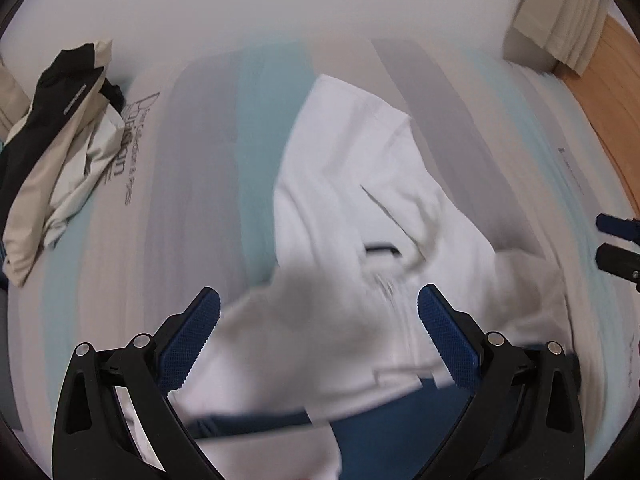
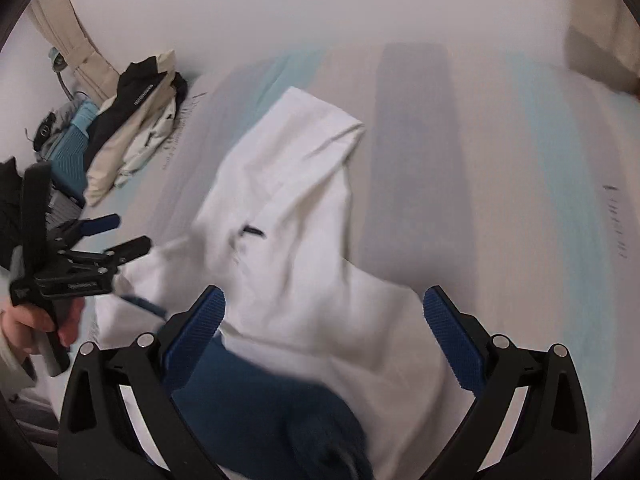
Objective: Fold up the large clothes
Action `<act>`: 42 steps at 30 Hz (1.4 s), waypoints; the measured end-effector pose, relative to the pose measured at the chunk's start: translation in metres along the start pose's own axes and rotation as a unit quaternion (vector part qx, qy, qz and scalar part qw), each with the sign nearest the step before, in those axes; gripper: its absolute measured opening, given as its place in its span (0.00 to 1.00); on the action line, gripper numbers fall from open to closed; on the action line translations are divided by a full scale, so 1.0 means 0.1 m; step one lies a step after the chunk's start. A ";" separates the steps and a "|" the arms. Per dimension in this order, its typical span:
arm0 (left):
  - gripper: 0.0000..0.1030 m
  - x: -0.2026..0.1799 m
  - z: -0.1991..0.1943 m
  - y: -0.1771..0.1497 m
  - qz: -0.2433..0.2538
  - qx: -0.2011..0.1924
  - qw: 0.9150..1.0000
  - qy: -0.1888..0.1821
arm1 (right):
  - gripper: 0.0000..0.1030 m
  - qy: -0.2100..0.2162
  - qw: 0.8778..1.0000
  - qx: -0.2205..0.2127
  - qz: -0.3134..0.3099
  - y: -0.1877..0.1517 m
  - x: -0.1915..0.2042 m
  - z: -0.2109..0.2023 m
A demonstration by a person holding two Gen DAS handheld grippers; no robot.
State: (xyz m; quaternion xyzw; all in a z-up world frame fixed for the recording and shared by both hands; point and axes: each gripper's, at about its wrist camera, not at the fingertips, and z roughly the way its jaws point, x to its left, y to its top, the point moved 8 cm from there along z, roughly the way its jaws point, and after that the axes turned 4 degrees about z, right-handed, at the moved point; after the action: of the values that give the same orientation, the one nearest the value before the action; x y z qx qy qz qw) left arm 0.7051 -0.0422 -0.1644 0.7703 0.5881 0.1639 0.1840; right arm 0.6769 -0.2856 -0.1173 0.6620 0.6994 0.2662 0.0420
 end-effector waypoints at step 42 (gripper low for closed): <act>0.92 0.23 2.01 0.82 0.003 0.044 0.996 -0.080 | 0.71 0.058 0.978 0.079 0.185 1.24 -0.22 2.43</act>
State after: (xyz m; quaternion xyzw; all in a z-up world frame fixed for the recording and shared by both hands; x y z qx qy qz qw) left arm 0.8742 -0.0582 -0.3014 0.7903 0.5755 0.0765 0.1961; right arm 0.8915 -0.2321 -0.2784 0.7644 0.5852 0.2512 -0.1008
